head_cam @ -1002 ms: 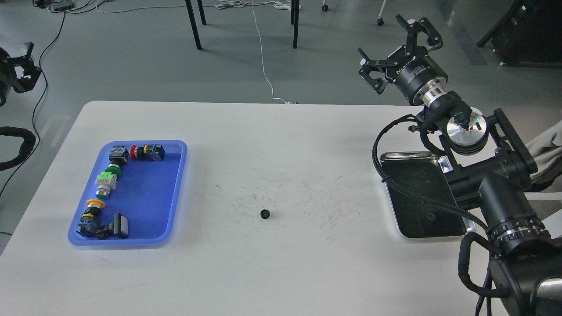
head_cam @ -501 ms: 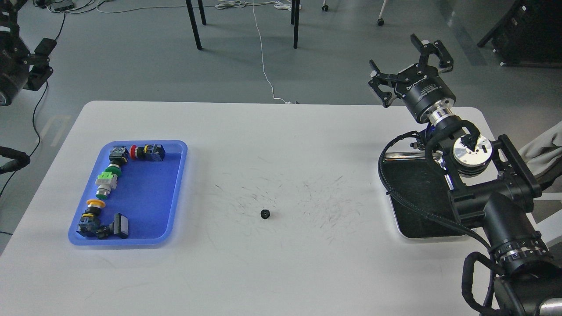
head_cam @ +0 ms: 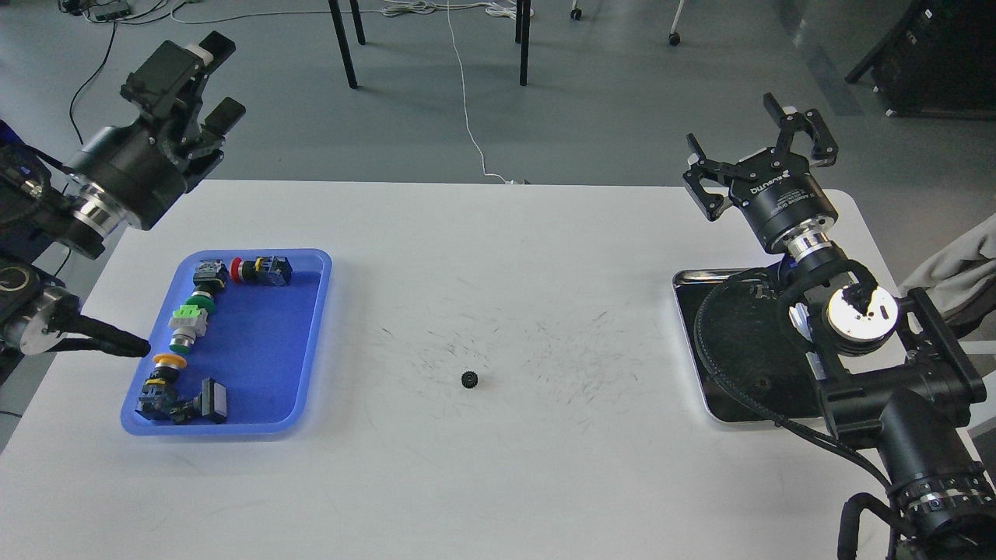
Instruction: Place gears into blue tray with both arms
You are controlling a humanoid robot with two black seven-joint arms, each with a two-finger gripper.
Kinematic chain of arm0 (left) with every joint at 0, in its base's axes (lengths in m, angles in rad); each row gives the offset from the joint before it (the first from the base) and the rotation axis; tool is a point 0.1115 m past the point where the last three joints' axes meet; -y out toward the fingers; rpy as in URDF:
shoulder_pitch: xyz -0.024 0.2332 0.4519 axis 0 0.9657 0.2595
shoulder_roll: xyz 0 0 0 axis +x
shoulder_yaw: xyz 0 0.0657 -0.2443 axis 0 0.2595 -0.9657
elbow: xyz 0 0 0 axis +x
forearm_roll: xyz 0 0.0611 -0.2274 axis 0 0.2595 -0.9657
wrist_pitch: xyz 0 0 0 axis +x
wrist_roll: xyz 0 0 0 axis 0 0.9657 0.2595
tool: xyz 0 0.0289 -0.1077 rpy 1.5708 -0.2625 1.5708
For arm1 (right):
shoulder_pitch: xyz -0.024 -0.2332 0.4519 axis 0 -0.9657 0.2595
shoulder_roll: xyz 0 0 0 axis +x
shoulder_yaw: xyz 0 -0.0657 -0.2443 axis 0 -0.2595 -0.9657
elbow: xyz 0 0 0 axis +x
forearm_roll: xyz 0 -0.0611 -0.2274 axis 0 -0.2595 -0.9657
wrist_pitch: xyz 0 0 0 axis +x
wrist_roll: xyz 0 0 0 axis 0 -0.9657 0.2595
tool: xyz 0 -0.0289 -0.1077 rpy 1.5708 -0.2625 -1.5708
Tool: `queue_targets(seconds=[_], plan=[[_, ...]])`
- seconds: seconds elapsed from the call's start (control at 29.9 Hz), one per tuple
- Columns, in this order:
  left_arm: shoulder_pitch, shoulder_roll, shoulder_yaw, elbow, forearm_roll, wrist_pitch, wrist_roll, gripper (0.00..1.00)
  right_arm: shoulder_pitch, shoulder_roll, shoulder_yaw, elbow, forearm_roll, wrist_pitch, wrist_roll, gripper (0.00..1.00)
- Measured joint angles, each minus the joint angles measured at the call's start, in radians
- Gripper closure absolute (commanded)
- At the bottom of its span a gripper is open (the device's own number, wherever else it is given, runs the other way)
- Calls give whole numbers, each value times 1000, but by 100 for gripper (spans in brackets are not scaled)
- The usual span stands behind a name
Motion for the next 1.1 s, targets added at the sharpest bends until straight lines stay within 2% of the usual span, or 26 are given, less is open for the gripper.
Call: queue_targets(seconds=[0.27,0.74,0.9,1.1], plan=[[-9,22,168,-38,327,-66,0,2,-33,0,3,0,0,9,11,3],[-10,-54,352,-51,1058,-67,-1,2,-35,-2,-14,-11,-2,32,15,3],[-4,-127,430,-54,1152,-58,-7,2,-41,-1,-10,-31,-1,29,17,3],[-11,-181,456,-43,1243,-64,-3,3,-42,7,-12,-42,-1,27,21,3]])
